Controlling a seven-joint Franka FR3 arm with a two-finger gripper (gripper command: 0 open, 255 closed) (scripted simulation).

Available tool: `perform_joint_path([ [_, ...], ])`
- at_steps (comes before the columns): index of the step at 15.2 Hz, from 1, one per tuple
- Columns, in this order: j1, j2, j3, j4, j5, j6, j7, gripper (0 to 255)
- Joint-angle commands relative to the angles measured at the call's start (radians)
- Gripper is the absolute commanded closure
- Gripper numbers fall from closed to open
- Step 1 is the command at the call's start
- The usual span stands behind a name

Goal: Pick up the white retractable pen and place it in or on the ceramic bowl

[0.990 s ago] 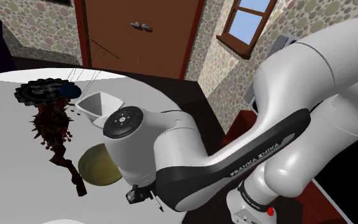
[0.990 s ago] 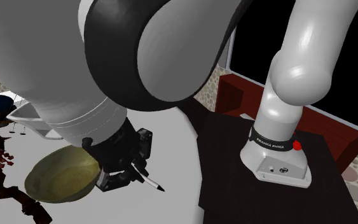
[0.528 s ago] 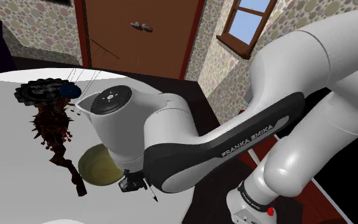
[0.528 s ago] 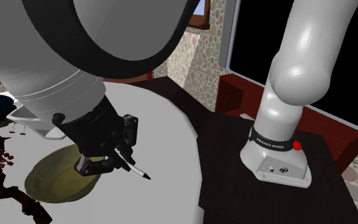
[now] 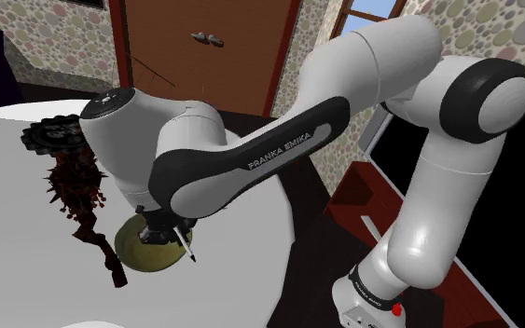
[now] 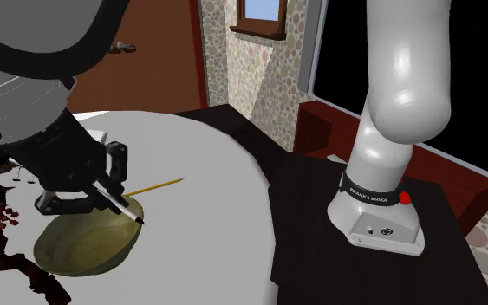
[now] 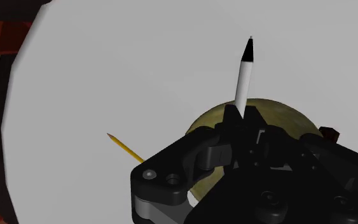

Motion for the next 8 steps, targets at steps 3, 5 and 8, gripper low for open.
perform_joint_path([
  [3,0.056,0.148,-0.051,0.203,-0.09,-0.09,-0.005,255],
  [5,0.08,0.201,-0.071,0.284,-0.117,-0.125,-0.016,255],
  [8,0.083,0.217,-0.079,0.265,-0.129,-0.094,-0.006,255],
])
